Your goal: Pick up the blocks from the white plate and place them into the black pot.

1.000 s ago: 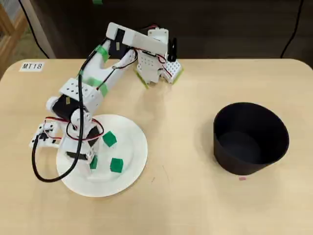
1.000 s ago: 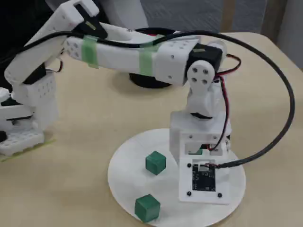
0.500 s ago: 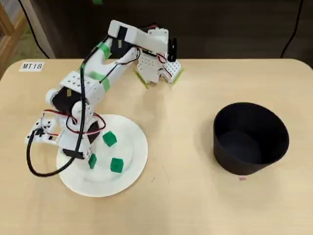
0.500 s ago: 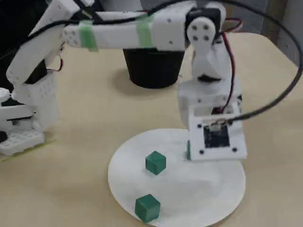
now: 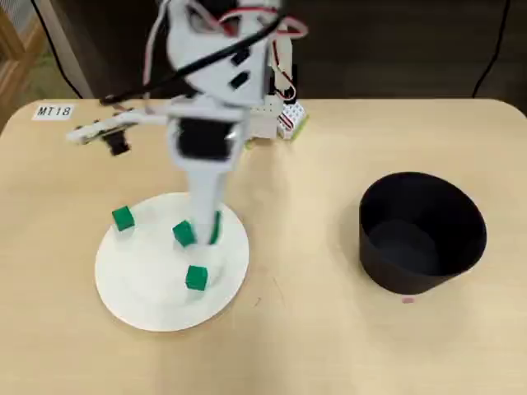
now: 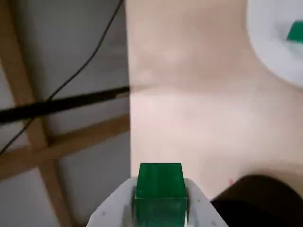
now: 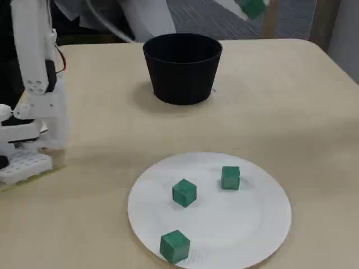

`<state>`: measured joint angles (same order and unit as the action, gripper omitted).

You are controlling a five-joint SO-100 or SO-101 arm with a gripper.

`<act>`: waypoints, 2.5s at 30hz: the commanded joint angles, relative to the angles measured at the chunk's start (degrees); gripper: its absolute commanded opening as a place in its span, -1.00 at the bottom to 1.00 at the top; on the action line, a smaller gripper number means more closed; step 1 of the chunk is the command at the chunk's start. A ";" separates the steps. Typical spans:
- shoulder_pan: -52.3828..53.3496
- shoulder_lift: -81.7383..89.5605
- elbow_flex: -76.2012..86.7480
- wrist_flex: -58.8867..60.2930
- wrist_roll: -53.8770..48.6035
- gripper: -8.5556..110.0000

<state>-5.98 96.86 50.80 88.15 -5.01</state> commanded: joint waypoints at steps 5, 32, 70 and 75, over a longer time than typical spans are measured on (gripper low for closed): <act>-24.61 19.34 42.28 -22.68 4.48 -0.90; -29.88 5.36 52.21 -42.10 3.43 -0.62; 30.32 0.00 35.60 6.15 16.44 -0.90; 32.52 7.65 50.80 -6.59 17.93 -0.90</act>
<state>25.84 99.49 94.31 88.33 11.87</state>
